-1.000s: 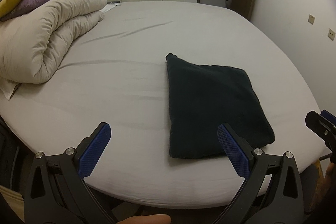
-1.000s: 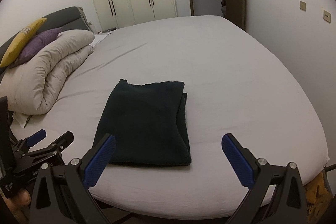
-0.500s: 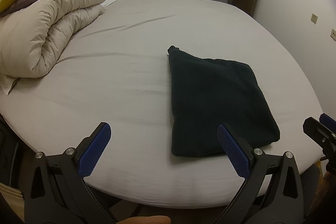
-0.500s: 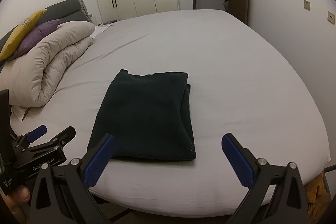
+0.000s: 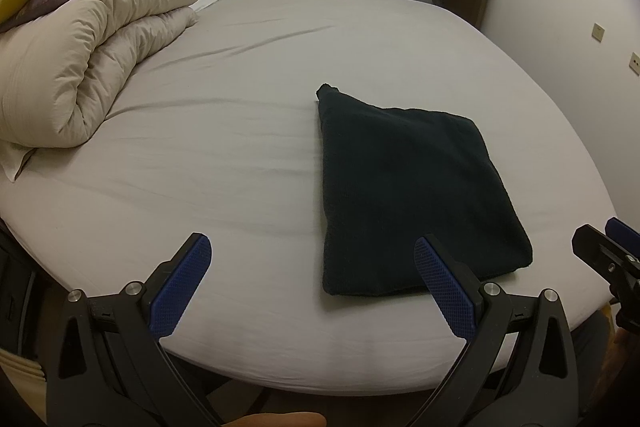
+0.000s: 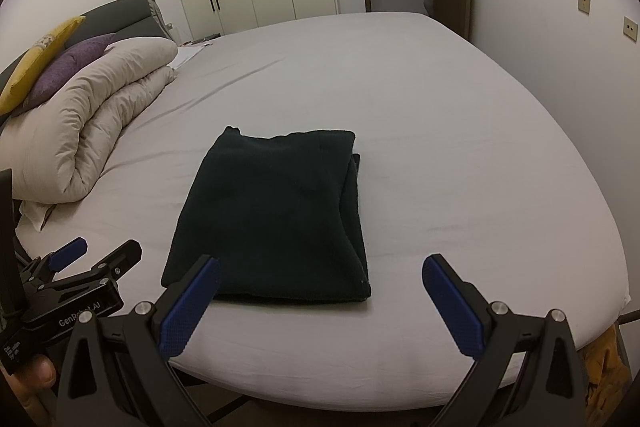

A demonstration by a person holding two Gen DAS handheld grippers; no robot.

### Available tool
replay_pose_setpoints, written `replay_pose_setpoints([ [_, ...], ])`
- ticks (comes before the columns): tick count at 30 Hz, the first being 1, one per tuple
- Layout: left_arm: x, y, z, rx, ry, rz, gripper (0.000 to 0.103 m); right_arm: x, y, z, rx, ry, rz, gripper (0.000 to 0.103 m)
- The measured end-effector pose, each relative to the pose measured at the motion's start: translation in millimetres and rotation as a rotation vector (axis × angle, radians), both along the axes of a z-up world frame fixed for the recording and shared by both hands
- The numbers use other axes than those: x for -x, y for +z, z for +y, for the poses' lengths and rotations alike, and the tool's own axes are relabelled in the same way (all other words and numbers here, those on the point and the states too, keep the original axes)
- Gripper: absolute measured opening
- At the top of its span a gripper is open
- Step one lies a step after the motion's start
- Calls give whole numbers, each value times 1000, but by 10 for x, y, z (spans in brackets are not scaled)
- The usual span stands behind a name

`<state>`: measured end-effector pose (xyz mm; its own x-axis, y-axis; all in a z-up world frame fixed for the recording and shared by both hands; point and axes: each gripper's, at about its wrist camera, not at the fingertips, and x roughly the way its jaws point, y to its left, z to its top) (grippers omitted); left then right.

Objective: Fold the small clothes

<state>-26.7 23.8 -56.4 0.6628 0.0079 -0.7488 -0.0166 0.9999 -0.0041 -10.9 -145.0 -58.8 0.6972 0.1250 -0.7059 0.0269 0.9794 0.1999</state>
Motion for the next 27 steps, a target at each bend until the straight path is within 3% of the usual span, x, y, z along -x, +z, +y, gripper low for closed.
replay_pose_setpoints([
  [27,4,-18,-14,-1,-2,5,103,-3,-31,-35,-3,2,6,103],
])
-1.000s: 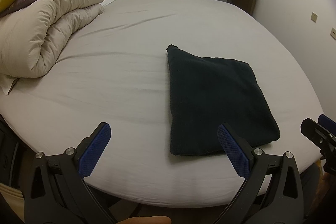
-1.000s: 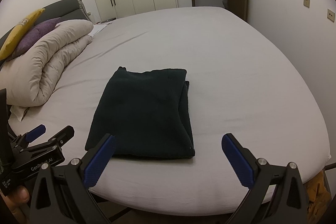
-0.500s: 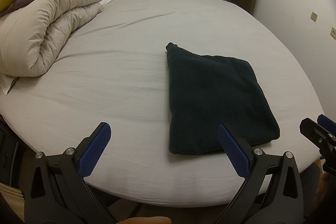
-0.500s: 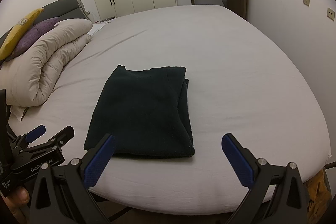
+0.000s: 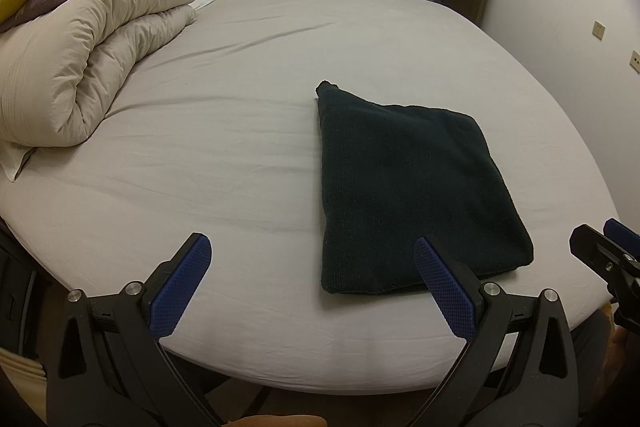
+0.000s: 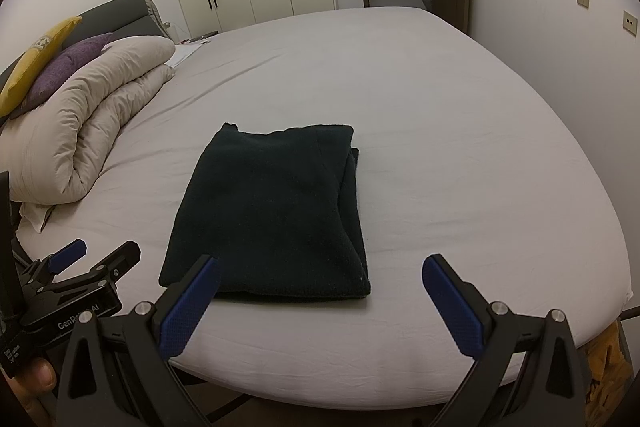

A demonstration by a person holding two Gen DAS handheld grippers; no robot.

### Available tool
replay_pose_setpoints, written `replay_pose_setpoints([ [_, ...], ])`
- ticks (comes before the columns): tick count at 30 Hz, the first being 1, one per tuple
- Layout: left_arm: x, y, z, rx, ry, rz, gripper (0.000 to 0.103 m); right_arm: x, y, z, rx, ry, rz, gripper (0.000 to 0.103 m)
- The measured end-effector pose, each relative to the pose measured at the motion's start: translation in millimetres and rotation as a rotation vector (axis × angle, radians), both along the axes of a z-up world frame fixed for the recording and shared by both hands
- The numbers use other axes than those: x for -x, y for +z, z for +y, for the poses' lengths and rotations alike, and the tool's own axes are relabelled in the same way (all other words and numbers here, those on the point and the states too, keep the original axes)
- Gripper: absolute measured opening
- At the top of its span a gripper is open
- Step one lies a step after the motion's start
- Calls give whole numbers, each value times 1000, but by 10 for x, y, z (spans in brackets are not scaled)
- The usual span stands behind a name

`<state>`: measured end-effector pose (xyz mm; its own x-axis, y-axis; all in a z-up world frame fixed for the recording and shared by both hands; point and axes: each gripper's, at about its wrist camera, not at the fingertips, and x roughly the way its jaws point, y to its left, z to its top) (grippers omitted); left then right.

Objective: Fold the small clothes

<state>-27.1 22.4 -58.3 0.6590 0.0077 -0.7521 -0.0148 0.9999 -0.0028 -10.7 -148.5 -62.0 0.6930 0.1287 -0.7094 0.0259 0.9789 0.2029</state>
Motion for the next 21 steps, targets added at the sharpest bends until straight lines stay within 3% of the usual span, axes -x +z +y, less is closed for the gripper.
replay_pose_setpoints([
  [21,12,-12,13,0,-4,6,103,26,-59,6,-5,1,11,103],
])
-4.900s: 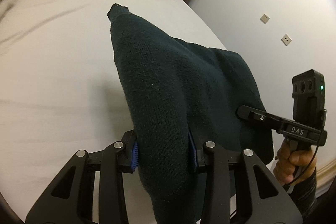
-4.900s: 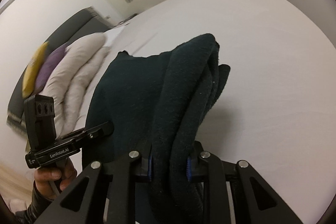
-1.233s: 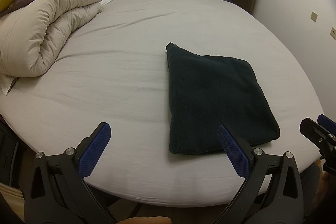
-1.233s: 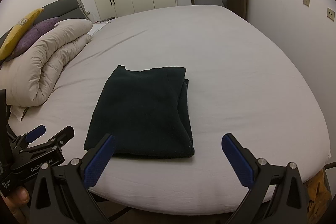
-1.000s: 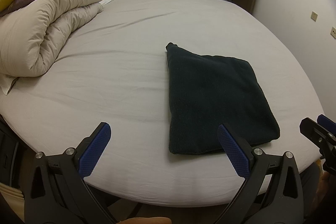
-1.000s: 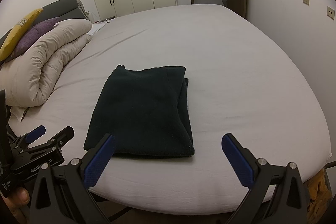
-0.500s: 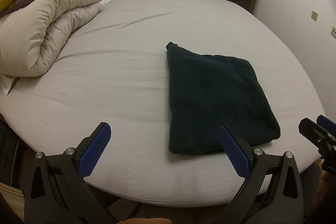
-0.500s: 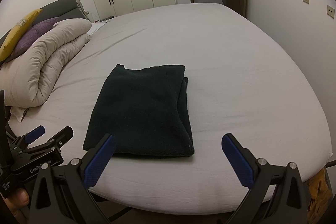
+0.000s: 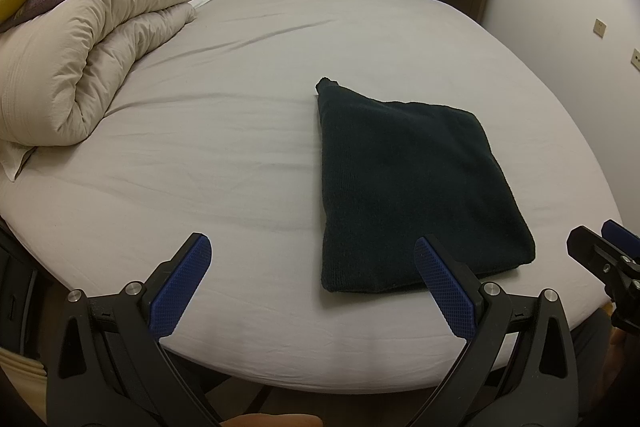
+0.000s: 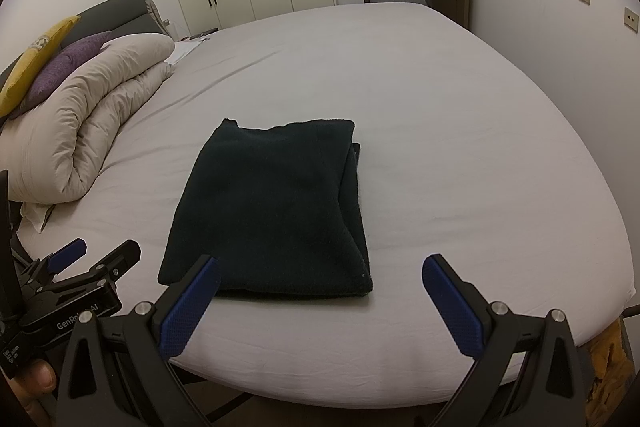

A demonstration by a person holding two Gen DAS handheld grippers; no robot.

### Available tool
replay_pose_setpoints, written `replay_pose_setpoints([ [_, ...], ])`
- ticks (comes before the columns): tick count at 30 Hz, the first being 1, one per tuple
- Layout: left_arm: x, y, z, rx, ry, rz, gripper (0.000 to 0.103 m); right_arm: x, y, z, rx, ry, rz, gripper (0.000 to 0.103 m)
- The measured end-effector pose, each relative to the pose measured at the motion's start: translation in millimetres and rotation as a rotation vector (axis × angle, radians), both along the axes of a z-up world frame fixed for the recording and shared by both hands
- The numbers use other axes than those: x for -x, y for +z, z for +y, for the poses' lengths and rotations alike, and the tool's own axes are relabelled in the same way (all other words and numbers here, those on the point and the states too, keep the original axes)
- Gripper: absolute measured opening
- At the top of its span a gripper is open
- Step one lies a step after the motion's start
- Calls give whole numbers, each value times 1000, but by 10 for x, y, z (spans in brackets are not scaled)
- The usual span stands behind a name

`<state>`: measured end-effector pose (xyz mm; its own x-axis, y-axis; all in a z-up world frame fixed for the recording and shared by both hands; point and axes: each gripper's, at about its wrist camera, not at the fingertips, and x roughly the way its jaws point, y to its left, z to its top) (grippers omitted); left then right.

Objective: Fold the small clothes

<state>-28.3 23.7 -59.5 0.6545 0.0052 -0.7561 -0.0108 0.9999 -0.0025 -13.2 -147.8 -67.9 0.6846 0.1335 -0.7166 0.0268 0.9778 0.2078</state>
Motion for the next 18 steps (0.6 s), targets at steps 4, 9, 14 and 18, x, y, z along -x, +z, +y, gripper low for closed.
replay_pose_setpoints([
  [4,-12,-18,26,5,-1,8,103,-5,-3,-4,-1,1,1,103],
  [9,-16,-32,45,2,-3,11,103,-6,-6,-9,-2,2,1,103],
  [14,-34,-48,61,3,2,13,103,-17,-4,-20,-2,3,2,103],
  [18,-43,-44,58,-12,2,5,103,-24,-5,-29,-3,3,3,103],
])
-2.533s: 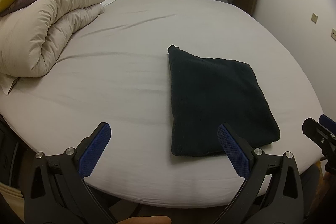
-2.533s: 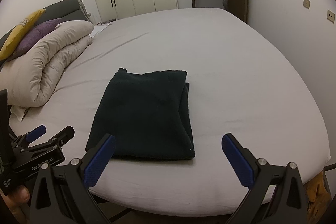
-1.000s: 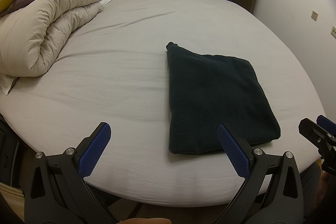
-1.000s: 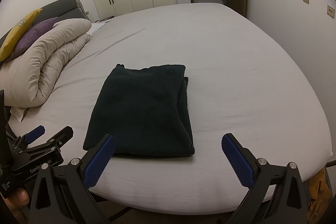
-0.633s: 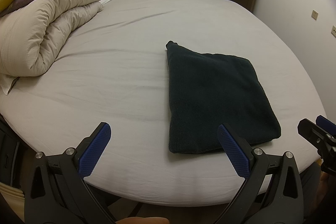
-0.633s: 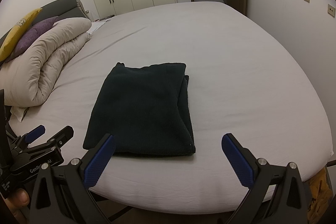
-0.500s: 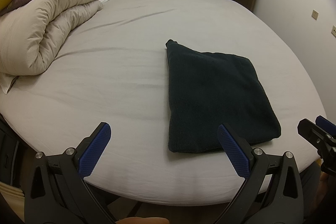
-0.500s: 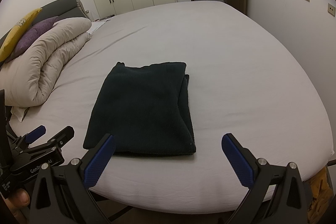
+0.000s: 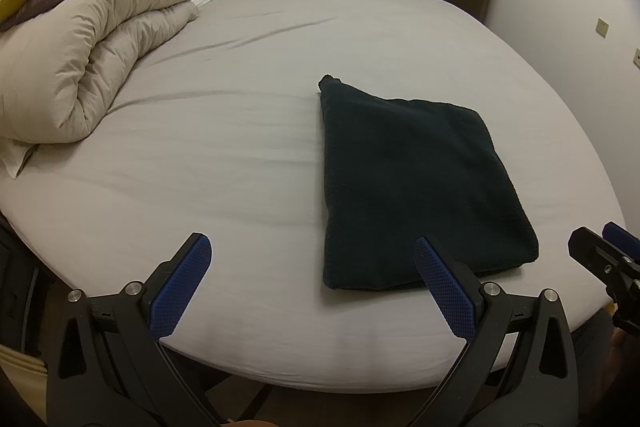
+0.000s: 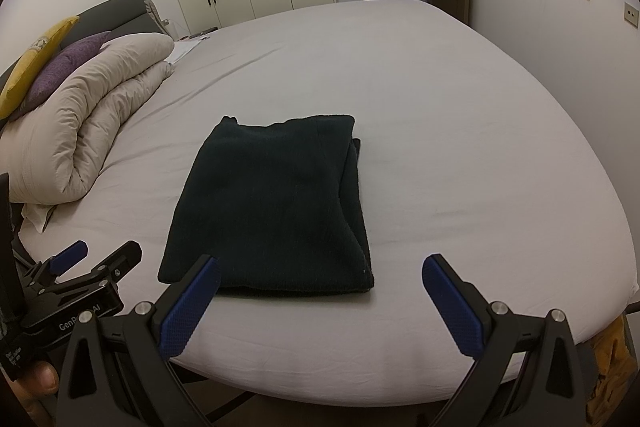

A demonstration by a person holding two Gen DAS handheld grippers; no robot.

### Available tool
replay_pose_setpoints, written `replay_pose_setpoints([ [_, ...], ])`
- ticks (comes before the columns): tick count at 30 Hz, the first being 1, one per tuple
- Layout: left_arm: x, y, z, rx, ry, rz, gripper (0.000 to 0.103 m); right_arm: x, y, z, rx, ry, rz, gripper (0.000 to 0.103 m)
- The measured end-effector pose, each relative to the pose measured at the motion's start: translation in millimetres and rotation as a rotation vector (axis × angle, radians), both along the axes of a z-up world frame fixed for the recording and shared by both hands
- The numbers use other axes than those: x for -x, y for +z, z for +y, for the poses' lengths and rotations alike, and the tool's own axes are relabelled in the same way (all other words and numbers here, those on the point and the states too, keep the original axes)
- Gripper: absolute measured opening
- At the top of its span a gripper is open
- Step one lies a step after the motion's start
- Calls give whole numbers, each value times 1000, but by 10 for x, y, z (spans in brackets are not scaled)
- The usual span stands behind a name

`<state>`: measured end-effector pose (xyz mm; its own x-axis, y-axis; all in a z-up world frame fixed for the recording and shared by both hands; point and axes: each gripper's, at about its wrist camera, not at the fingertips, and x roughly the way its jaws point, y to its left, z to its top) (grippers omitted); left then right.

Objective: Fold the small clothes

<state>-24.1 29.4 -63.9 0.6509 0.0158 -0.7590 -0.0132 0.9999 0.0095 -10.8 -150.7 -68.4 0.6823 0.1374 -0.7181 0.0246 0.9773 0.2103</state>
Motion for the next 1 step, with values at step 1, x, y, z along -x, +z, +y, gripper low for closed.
replay_pose_setpoints([
  [1,-4,1,0,-1,-1,0,103,-10,-1,0,-1,0,1,103],
])
